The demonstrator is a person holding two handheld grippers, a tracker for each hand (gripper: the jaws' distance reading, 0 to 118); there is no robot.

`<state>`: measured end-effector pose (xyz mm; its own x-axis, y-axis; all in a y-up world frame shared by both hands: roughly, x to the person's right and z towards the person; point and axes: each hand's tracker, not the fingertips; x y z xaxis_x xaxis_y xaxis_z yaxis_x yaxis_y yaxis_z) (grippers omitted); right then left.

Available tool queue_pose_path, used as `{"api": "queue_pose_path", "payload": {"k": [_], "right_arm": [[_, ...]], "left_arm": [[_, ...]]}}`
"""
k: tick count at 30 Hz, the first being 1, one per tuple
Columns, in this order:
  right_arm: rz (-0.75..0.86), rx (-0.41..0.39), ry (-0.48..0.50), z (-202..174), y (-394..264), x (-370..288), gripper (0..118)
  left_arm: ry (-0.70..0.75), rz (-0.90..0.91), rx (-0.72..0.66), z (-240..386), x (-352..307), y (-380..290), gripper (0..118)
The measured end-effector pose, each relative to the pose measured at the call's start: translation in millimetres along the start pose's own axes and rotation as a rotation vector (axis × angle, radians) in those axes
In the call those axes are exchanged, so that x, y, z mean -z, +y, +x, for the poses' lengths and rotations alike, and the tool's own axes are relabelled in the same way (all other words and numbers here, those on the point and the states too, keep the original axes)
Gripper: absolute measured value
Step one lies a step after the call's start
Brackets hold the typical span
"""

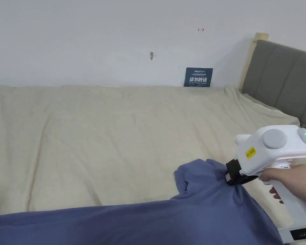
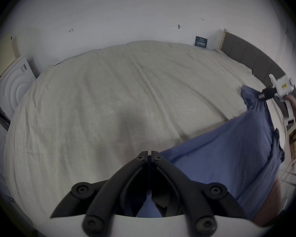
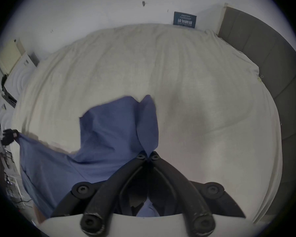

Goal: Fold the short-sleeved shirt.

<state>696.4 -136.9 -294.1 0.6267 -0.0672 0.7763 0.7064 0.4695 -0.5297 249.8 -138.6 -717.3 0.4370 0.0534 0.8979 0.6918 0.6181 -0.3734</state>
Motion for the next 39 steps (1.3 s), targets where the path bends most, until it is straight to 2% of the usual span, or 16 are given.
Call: {"api": "queue_pose_path", "payload": {"k": [3, 5, 13, 18, 23, 27, 33, 35, 36, 37, 38, 39], "right_arm": [[0.038, 0.088, 0.113, 8, -15, -32, 0], [0.075, 0.118, 0.131, 11, -27, -55, 0], [0.139, 0.159, 0.196, 37, -107, -151, 0], [0.145, 0.183, 0.245, 54, -181, -188, 0], [0.12, 0.198, 0.263, 57, -256, -186, 0], [0.06, 0.259, 0.261, 69, -306, -160, 0], [0.039, 0.271, 0.241, 67, -337, -124, 0], [0.052, 0.249, 0.208, 61, -336, -119, 2], [0.056, 0.243, 0.199, 58, -335, -119, 13], [0.062, 0.232, 0.183, 58, -335, -120, 29], [0.073, 0.216, 0.155, 56, -334, -122, 50], [0.078, 0.192, 0.118, 54, -332, -125, 78]], "left_arm": [[-0.052, 0.031, -0.107, -4, -19, -2, 3], [-0.088, 0.056, -0.145, -4, -32, -5, 3], [-0.073, 0.132, -0.115, -2, -101, -37, 3], [-0.129, 0.153, -0.11, -8, -135, -82, 3], [-0.157, 0.124, -0.11, 5, -150, -140, 3], [-0.178, 0.059, -0.095, 13, -144, -190, 3], [-0.135, -0.014, -0.062, 18, -125, -232, 6], [-0.114, -0.023, -0.055, 17, -121, -237, 12], [-0.109, -0.019, -0.054, 17, -120, -239, 21], [-0.105, -0.014, -0.055, 17, -121, -240, 35], [-0.093, -0.005, -0.069, 17, -122, -240, 58], [-0.082, 0.002, -0.086, 16, -124, -240, 93]]}}
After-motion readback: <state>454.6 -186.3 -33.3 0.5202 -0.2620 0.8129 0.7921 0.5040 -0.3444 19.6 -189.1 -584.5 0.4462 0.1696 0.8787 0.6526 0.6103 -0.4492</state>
